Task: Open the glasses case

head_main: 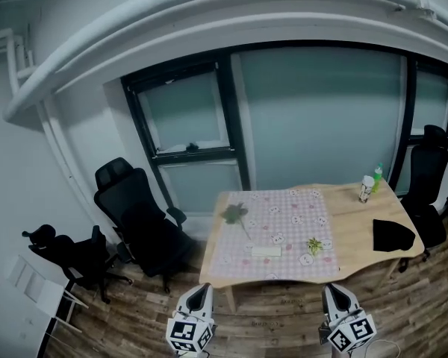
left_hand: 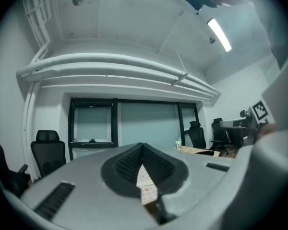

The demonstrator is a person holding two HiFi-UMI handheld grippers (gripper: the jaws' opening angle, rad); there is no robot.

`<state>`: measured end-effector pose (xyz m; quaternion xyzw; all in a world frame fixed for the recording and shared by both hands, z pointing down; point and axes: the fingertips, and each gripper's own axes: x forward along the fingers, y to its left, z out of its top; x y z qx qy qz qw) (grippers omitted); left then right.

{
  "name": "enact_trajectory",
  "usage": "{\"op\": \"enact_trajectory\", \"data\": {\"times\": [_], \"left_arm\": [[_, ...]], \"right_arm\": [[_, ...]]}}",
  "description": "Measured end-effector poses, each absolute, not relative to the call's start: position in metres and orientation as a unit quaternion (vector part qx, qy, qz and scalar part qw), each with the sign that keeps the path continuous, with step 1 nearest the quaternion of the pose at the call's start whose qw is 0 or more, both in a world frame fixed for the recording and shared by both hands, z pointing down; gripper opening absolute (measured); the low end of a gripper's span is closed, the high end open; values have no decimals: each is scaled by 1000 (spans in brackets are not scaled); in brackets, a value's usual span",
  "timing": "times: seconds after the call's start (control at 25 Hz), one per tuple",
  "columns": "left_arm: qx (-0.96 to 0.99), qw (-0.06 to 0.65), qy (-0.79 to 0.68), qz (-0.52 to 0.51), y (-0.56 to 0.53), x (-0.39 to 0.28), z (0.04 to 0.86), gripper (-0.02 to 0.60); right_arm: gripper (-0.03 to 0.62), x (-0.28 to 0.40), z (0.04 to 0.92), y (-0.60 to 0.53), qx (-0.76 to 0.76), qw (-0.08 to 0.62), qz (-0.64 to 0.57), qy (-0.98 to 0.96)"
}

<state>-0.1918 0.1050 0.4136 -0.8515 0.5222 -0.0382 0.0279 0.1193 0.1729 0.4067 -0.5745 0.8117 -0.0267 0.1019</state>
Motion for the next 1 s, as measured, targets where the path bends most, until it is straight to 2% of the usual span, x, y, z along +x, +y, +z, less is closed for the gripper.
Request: {"op": "enact_trajectory", "data": {"times": [0.2, 0.36, 0.48, 0.76, 1.0], "left_arm": [[-851, 35, 522, -48, 97, -176, 431, -2], [-838, -26, 542, -64, 93, -197, 470, -2], [-836, -23, 544, -63, 66, -199, 474, -2], [-853, 25, 521, -19, -71, -168, 455, -2], [-859, 33, 511, 7, -177, -163, 430, -2]], "right_arm": [[17, 128, 431, 156, -562, 123, -46, 817], [17, 100, 453, 143, -534, 99, -74, 836], [17, 90, 460, 122, -532, 78, -72, 840], [17, 110, 441, -3, -566, 83, -16, 820], [17, 86, 411, -120, -558, 67, 16, 827]]}}
